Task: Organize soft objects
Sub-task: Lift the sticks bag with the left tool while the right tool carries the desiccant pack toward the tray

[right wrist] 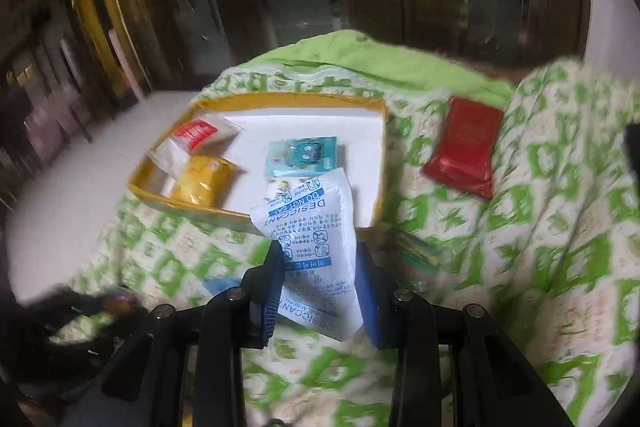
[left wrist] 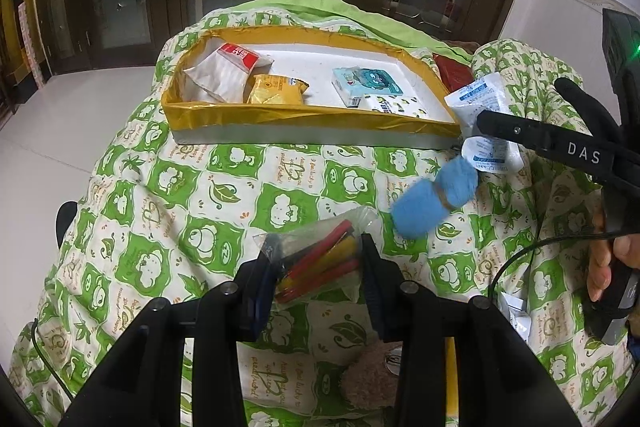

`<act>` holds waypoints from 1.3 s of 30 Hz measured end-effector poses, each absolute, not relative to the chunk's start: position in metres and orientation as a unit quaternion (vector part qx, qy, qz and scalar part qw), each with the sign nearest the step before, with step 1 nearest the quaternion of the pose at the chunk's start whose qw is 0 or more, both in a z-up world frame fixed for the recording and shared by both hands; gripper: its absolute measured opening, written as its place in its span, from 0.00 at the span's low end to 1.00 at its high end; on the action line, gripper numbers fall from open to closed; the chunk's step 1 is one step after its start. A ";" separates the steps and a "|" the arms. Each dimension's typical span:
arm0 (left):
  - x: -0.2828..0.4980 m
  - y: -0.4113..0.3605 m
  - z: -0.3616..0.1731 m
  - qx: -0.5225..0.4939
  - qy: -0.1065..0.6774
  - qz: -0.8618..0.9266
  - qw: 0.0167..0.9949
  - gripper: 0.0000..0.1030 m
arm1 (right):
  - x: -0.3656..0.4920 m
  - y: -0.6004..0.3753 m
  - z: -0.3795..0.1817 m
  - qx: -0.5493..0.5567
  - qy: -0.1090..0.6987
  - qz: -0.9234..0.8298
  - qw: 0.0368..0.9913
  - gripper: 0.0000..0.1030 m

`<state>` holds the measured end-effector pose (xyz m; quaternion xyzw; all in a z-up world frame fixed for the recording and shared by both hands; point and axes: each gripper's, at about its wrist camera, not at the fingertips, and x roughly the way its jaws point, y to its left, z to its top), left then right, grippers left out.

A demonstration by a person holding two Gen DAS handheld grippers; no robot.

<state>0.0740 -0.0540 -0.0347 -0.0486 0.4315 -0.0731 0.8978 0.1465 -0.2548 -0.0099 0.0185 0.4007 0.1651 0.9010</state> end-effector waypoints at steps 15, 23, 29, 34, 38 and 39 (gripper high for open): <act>0.077 -0.057 -0.031 -0.042 0.430 -0.074 0.899 0.37 | 0.153 -0.287 -0.004 0.087 0.397 0.136 0.904 0.36; 0.085 -0.062 -0.024 -0.035 0.425 -0.079 0.901 0.37 | 0.153 -0.285 -0.006 0.091 0.401 0.144 0.900 0.36; 0.090 -0.063 -0.023 -0.030 0.425 -0.080 0.901 0.37 | 0.157 -0.285 -0.005 0.094 0.408 0.151 0.895 0.36; 0.096 -0.063 -0.024 -0.028 0.424 -0.081 0.901 0.37 | 0.165 -0.285 -0.001 0.098 0.422 0.165 0.886 0.36; 0.104 -0.062 -0.023 -0.030 0.424 -0.083 0.901 0.37 | 0.176 -0.286 -0.002 0.106 0.446 0.178 0.870 0.36; 0.106 -0.062 -0.022 -0.031 0.424 -0.084 0.901 0.37 | 0.179 -0.287 -0.003 0.107 0.454 0.180 0.866 0.36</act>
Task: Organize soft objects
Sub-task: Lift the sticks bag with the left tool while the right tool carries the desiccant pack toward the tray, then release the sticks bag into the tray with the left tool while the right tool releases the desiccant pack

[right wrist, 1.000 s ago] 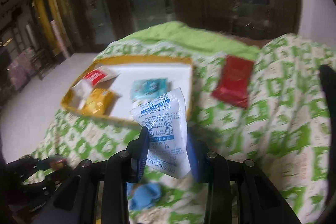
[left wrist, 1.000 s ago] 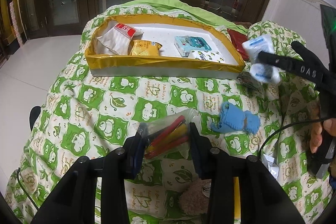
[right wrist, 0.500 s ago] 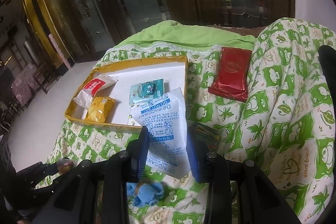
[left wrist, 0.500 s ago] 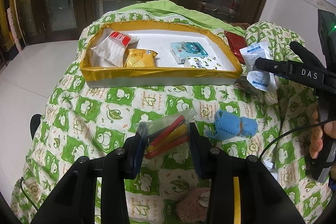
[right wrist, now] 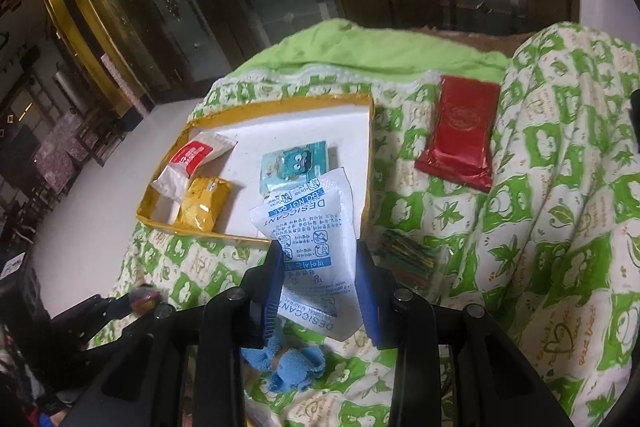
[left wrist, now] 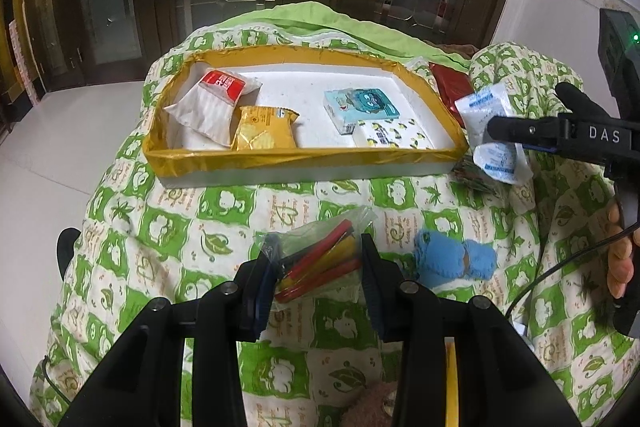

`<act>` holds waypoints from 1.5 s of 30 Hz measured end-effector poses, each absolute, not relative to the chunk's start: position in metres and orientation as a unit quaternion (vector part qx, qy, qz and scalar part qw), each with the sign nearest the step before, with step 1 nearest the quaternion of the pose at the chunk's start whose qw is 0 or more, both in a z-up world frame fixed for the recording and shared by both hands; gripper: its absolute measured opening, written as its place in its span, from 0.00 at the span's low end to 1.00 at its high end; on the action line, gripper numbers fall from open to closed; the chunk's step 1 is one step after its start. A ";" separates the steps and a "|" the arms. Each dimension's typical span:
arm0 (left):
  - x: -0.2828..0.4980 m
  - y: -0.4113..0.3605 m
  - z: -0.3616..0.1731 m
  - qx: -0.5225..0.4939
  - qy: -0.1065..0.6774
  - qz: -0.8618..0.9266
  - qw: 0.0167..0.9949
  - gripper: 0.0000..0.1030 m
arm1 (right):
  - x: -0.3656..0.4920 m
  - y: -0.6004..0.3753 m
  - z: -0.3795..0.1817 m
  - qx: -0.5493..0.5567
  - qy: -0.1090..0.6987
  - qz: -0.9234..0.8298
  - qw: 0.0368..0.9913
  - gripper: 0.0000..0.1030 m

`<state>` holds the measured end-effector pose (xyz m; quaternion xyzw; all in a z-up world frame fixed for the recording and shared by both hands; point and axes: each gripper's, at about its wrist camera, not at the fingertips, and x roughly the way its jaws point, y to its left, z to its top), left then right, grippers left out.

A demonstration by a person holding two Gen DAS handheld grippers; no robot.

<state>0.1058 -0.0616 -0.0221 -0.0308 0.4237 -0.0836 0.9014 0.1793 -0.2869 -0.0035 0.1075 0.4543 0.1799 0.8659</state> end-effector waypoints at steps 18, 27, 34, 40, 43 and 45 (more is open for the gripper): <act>0.191 -0.074 0.001 -0.031 0.417 -0.094 0.904 0.37 | 0.253 -0.285 0.009 0.061 0.467 0.160 0.868 0.36; 0.233 -0.078 -0.021 -0.036 0.441 -0.091 0.892 0.37 | 0.301 -0.263 -0.002 -0.003 0.455 0.146 0.878 0.36; 0.241 -0.081 -0.041 -0.026 0.458 -0.092 0.884 0.37 | 0.314 -0.223 -0.021 -0.125 0.448 0.125 0.877 0.36; 0.243 -0.085 -0.048 -0.016 0.461 -0.096 0.882 0.37 | 0.327 -0.211 -0.036 -0.120 0.455 0.124 0.873 0.36; 0.239 -0.088 -0.051 -0.012 0.459 -0.099 0.883 0.37 | 0.336 -0.224 -0.039 -0.069 0.462 0.132 0.874 0.37; 0.237 -0.088 -0.051 -0.012 0.456 -0.099 0.884 0.37 | 0.337 -0.228 -0.040 -0.051 0.463 0.142 0.873 0.37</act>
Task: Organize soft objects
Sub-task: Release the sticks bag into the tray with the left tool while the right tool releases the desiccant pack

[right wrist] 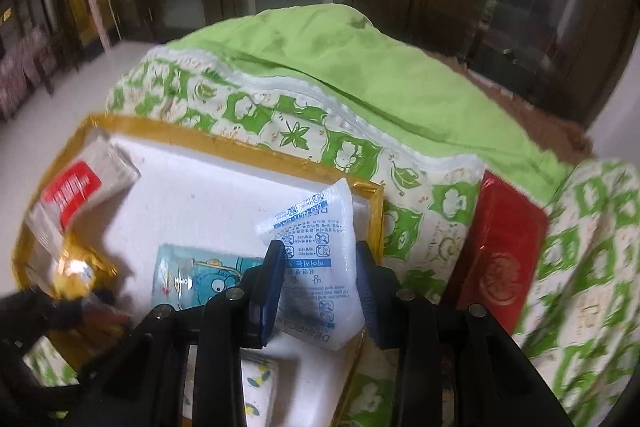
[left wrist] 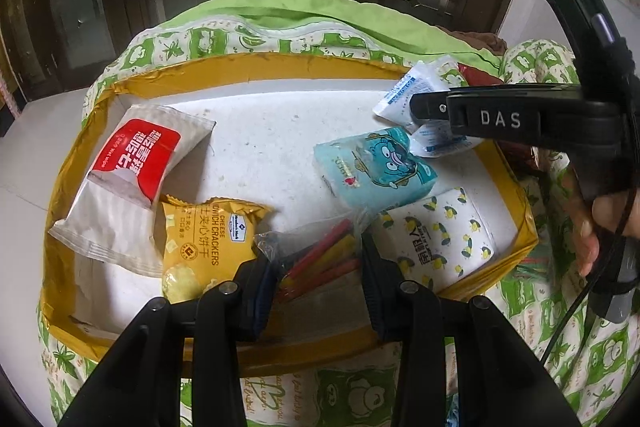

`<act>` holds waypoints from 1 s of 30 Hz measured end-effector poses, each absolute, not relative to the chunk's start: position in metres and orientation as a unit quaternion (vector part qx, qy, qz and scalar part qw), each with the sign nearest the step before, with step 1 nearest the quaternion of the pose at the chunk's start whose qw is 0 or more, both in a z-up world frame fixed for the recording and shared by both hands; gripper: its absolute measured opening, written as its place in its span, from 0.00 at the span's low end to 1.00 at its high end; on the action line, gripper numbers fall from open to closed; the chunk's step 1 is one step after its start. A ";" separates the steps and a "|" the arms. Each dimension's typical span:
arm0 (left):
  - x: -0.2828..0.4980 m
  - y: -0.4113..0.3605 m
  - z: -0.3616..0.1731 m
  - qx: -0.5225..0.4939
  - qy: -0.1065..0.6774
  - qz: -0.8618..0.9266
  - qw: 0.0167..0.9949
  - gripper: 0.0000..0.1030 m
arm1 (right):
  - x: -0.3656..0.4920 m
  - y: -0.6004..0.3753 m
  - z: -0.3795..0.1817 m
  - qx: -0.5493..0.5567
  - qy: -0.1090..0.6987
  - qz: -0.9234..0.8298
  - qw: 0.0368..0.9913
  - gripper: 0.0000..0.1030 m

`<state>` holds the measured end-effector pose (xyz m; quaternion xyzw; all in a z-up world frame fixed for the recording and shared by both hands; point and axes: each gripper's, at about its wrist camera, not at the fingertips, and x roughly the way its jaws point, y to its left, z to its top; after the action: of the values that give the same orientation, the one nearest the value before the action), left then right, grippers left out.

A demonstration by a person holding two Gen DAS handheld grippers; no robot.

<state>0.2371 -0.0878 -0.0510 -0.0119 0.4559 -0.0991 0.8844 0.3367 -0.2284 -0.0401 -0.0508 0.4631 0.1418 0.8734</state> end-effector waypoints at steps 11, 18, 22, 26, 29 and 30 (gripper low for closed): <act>0.226 -0.087 -0.043 -0.016 0.439 -0.089 0.894 0.75 | 0.319 -0.222 -0.030 -0.064 0.420 0.150 0.893 0.66; 0.210 -0.086 -0.035 -0.017 0.428 -0.085 0.900 0.82 | 0.307 -0.235 -0.018 -0.035 0.403 0.145 0.903 0.77; 0.198 -0.089 -0.028 -0.011 0.420 -0.085 0.903 0.84 | 0.295 -0.250 -0.017 -0.009 0.408 0.132 0.904 0.83; 0.186 -0.092 -0.022 -0.004 0.414 -0.086 0.906 0.85 | 0.284 -0.261 -0.017 0.009 0.412 0.124 0.903 0.85; 0.179 -0.092 -0.017 -0.004 0.412 -0.086 0.907 0.85 | 0.275 -0.266 -0.016 0.021 0.414 0.124 0.902 0.86; 0.176 -0.091 -0.016 -0.006 0.412 -0.086 0.907 0.85 | 0.271 -0.268 -0.015 0.026 0.414 0.126 0.901 0.86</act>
<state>0.1757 -0.0909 -0.0159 -0.0065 0.4121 -0.0862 0.9070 0.2709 -0.2678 -0.0149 0.0257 0.4139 0.1256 0.9013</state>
